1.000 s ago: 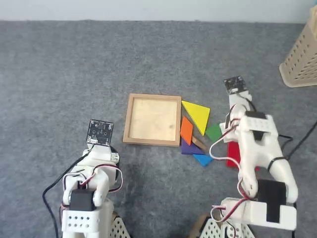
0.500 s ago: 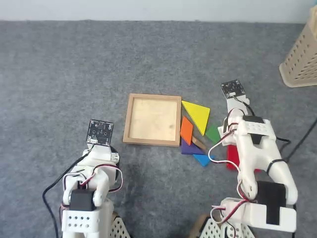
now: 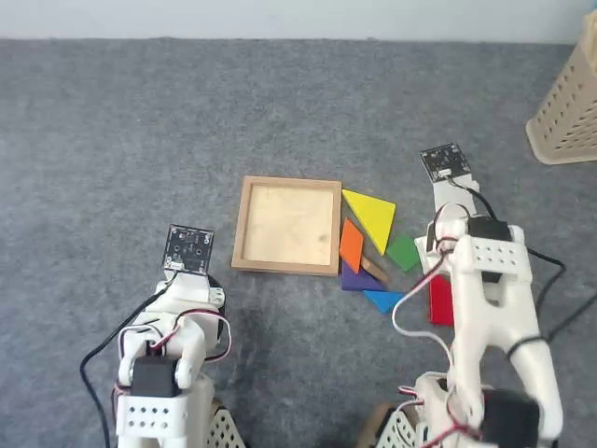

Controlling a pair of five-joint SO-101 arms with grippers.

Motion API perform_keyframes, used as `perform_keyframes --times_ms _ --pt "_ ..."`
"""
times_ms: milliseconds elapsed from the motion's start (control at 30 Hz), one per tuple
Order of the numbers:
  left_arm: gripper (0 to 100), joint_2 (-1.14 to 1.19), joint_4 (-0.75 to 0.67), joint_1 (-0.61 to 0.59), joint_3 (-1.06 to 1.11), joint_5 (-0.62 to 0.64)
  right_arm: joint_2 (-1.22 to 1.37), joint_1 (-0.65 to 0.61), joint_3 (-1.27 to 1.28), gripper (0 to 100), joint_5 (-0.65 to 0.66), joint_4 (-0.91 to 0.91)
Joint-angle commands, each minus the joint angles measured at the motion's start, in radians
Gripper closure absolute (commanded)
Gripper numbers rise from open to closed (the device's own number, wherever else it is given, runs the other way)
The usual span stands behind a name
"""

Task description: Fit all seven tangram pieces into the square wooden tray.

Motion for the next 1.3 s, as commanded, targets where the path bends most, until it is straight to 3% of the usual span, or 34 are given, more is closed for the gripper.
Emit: perform_keyframes --times_ms 0,233,600,1000,1267 --pt "99 -0.003 0.005 -0.005 -0.005 0.009 -0.13 -0.005 0.08 91.5 0.091 0.093" --pt "99 -0.003 0.005 -0.005 -0.005 0.009 -0.183 0.085 0.209 91.3 0.187 0.074" --pt "99 -0.003 0.005 -0.005 -0.005 0.009 0.044 0.074 0.199 91.5 0.141 -0.15" --pt "99 -0.003 0.005 -0.005 -0.005 0.009 0.248 -0.038 -0.015 91.4 -0.015 -0.14" --pt "99 -0.003 0.005 -0.005 -0.005 0.009 0.147 -0.074 -0.071 89.8 -0.017 -0.031"
